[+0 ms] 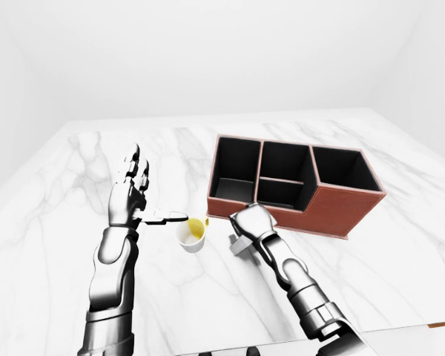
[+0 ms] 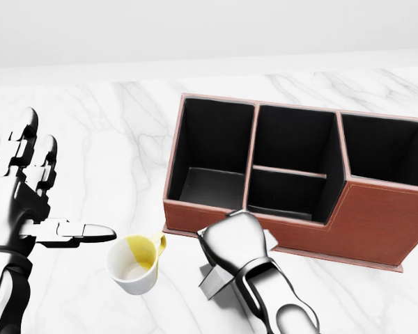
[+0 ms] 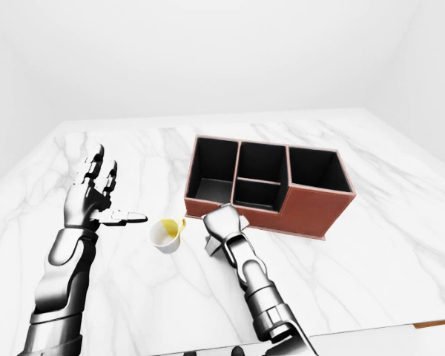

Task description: Pick up the book and place it in the caddy.

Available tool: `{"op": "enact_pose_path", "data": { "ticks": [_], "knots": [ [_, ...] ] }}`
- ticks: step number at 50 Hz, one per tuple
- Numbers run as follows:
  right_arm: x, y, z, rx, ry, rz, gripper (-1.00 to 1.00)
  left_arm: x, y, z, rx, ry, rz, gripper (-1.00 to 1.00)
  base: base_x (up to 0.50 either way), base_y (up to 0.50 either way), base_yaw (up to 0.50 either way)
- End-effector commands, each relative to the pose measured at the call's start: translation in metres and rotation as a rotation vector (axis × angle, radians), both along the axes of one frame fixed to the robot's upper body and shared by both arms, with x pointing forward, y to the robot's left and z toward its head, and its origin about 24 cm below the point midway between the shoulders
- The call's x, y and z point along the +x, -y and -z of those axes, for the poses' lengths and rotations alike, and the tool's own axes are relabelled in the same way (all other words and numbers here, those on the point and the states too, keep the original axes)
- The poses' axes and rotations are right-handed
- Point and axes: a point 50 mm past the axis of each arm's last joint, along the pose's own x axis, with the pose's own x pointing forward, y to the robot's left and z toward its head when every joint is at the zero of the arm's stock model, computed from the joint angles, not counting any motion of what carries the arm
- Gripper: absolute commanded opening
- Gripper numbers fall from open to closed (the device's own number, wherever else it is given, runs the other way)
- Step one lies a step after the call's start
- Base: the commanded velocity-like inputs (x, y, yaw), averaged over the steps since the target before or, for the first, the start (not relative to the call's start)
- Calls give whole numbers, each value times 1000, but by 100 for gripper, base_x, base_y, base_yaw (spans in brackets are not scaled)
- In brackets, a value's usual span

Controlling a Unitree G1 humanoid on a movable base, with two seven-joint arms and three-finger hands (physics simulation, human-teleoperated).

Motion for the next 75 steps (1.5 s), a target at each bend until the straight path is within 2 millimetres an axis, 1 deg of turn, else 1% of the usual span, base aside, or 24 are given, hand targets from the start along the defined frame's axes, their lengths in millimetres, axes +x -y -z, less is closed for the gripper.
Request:
{"op": "enact_pose_path", "data": {
  "ticks": [1,6,9,11,19,31,40,43,48,57,59,67,68,75],
  "knots": [
    [-6,-1,-19,92,-36,20,-100,-1,0,-1,0,3,-1,100,0,0,0],
    [-8,-3,-37,152,-53,16,-100,-2,0,-3,1,14,-1,100,0,0,0],
    [-10,-4,-42,173,-72,13,-100,-2,0,-3,2,16,-1,100,0,0,0],
    [-15,-5,-49,219,-115,4,-100,-3,0,-6,3,25,-1,100,0,0,0],
    [-23,-3,-68,224,-144,-19,-100,-3,-1,-8,1,35,-4,100,0,0,0],
    [-32,0,-77,178,-155,-18,-100,-3,0,-7,3,33,-4,100,0,0,0],
    [-41,-1,-93,167,-141,-27,-100,-3,-1,-6,2,26,-4,100,0,0,0],
    [-45,-4,-102,177,-131,-41,-100,-3,-1,-5,2,22,-4,100,0,0,0],
    [-44,-3,-116,162,-99,-31,-100,-3,-2,-5,1,22,-4,100,0,0,0],
    [-45,5,-144,208,15,19,-100,-4,-2,-5,-1,26,-5,100,0,0,0],
    [-44,7,-153,216,52,37,-100,-4,-2,-5,-2,26,-4,100,0,0,0],
    [-49,13,-173,248,142,63,-100,-5,-4,-6,-3,27,-6,100,0,0,0],
    [-49,14,-177,254,162,72,-100,-5,-3,-6,-2,28,-6,100,0,0,0],
    [-38,24,-195,287,216,134,-100,-6,-3,-6,-2,31,-4,100,0,0,0]
  ]
}}
